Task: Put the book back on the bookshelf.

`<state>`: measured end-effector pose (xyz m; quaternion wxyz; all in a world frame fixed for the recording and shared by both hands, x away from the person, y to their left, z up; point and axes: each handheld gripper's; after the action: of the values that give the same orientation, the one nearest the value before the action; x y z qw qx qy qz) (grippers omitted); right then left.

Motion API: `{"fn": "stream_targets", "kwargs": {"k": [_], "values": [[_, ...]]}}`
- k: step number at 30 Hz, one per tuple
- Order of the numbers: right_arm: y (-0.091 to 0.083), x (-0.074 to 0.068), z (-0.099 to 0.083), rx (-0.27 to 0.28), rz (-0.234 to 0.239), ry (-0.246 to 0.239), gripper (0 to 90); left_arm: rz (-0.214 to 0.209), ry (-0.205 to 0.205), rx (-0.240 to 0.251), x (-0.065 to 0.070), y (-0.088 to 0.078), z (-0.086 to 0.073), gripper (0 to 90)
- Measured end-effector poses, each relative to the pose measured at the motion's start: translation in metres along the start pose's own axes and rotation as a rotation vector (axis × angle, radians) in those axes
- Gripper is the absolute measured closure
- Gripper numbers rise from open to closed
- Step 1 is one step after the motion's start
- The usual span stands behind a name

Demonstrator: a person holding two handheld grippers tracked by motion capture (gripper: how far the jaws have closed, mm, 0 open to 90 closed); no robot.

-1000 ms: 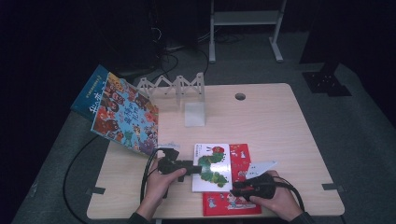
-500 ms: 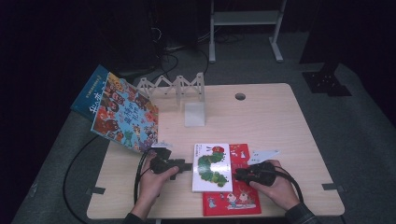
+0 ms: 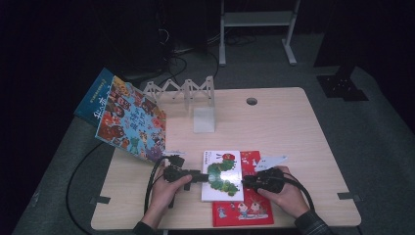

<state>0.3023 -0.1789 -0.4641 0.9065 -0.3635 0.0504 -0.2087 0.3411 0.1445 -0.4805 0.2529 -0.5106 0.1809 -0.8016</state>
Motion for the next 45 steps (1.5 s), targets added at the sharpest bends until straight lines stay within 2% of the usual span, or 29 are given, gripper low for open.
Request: {"fn": "stream_targets", "kwargs": {"k": [1,3,6,8,12,13,15,18,20,22,24,28,30,32,33,34,35,37,41,45], "values": [[0.0,0.0,0.0,0.0,0.001,-0.001,75.5,-0.014,-0.005,-0.001,0.001,0.003,0.0,37.5],[0.0,0.0,0.0,0.0,0.001,-0.005,76.2,0.002,0.018,-0.003,0.003,0.004,0.001,35.1],[0.0,0.0,-0.001,0.005,0.002,-0.009,77.6,-0.011,-0.005,0.008,0.002,0.005,0.002,33.9],[0.0,-0.001,-0.001,0.005,0.006,-0.008,78.7,0.002,-0.02,0.012,0.003,0.005,0.002,37.3],[0.0,-0.001,-0.001,0.002,0.01,0.0,79.9,-0.02,-0.075,0.023,-0.001,0.004,0.001,41.7],[0.001,-0.001,-0.001,0.003,0.01,0.0,80.2,-0.034,-0.08,0.027,-0.002,0.004,0.001,40.2],[0.001,-0.001,-0.001,0.002,0.011,-0.002,80.7,-0.034,-0.075,0.034,-0.003,0.004,0.001,39.1],[0.001,-0.001,-0.001,0.002,0.009,-0.003,81.1,-0.022,-0.082,0.047,-0.002,0.001,0.001,47.1],[0.0,-0.001,-0.001,-0.001,0.007,-0.007,81.0,-0.069,-0.091,0.077,0.0,-0.005,0.002,52.8],[-0.001,0.0,-0.001,-0.007,0.007,-0.007,80.4,-0.111,-0.076,0.101,0.004,-0.01,0.004,54.4],[-0.001,0.001,-0.001,-0.01,0.008,-0.003,80.0,-0.107,-0.051,0.104,0.01,-0.012,0.006,53.0],[-0.002,0.0,-0.001,-0.016,0.004,-0.008,79.9,-0.143,-0.046,0.123,0.015,-0.013,0.008,49.5],[-0.002,0.001,-0.001,-0.018,0.002,-0.006,79.5,-0.142,-0.033,0.119,0.018,-0.013,0.009,48.9],[-0.002,0.001,-0.001,-0.018,0.002,-0.007,79.5,-0.153,-0.031,0.115,0.021,-0.011,0.012,44.4],[-0.002,0.001,-0.001,-0.019,0.002,-0.007,79.0,-0.193,-0.04,0.07,0.022,-0.007,0.013,45.7],[-0.001,0.001,-0.001,-0.017,0.0,-0.005,79.0,-0.213,-0.047,0.052,0.024,-0.001,0.012,45.5],[0.0,0.001,-0.001,-0.014,0.001,-0.008,79.2,-0.187,-0.013,0.027,0.031,0.008,0.01,45.6],[0.001,-0.001,0.0,-0.016,-0.005,-0.02,79.4,-0.146,0.022,0.009,0.039,0.017,0.009,43.9],[0.001,-0.001,0.0,-0.017,-0.011,-0.025,79.0,-0.156,0.013,0.0,0.04,0.019,0.015,45.7],[0.0,-0.001,-0.001,-0.021,-0.008,-0.023,78.6,-0.132,0.028,-0.006,0.043,0.018,0.016,47.4]]}}
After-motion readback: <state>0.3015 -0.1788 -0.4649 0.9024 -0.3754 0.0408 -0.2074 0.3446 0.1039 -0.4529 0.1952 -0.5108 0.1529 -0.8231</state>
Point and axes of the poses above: each handheld gripper's, and its own axes: y roughly forward along the jaws, z roughly out of its top, x roughly to its right, and after that the axes turned 14 degrees about -y, right-handed
